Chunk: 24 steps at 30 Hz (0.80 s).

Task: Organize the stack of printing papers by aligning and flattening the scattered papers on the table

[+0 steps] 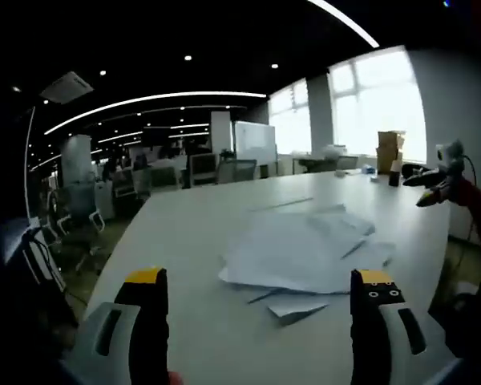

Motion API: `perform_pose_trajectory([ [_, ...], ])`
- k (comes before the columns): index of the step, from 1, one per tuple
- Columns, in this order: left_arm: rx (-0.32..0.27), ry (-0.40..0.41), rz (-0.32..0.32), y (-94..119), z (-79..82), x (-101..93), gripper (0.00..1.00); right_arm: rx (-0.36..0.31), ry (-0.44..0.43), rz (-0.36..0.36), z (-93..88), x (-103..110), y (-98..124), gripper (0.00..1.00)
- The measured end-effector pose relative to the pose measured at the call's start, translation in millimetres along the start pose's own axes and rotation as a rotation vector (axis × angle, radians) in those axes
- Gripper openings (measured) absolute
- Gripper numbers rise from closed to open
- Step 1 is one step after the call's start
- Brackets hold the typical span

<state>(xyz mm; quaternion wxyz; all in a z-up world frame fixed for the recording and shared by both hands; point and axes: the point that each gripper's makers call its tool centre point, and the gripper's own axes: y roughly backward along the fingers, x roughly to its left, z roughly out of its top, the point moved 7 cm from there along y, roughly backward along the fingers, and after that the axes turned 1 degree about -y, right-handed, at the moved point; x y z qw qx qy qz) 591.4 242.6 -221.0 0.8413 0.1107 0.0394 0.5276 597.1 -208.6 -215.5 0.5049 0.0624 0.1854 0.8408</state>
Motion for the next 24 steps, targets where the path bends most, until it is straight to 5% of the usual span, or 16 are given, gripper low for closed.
perform_pose_trajectory([
  [24,-0.006,0.001,0.010,5.8,1.8,-1.0,0.97,0.005,0.012,-0.015,-2.9,-0.2,4.1,0.89],
])
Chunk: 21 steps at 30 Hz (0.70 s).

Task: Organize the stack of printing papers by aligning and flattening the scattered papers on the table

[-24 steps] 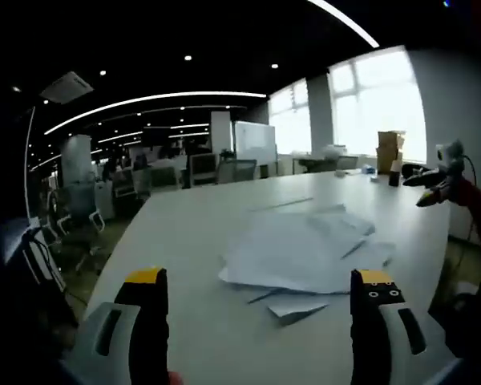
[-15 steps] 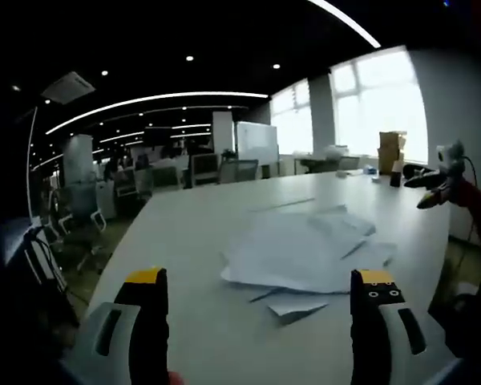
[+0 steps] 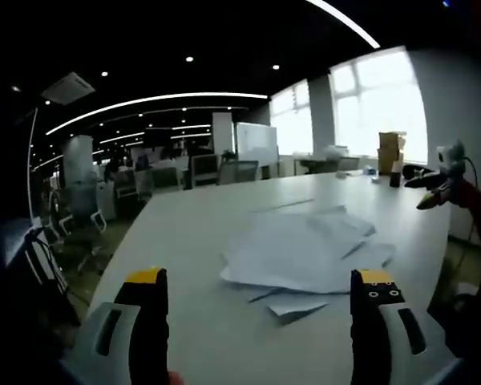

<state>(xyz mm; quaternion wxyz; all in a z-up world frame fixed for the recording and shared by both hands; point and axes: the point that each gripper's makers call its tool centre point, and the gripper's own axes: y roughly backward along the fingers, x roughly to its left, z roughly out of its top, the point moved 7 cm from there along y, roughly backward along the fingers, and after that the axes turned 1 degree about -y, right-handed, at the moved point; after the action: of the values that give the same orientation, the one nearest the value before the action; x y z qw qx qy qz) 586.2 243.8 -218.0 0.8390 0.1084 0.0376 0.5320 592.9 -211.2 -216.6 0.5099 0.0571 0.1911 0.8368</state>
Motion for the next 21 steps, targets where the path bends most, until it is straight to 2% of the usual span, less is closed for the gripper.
perform_pose_trajectory([
  [21,0.002,-0.007,0.007,5.0,1.3,-1.2,0.97,-0.029,-0.011,0.027,7.9,4.3,-6.5,0.89],
])
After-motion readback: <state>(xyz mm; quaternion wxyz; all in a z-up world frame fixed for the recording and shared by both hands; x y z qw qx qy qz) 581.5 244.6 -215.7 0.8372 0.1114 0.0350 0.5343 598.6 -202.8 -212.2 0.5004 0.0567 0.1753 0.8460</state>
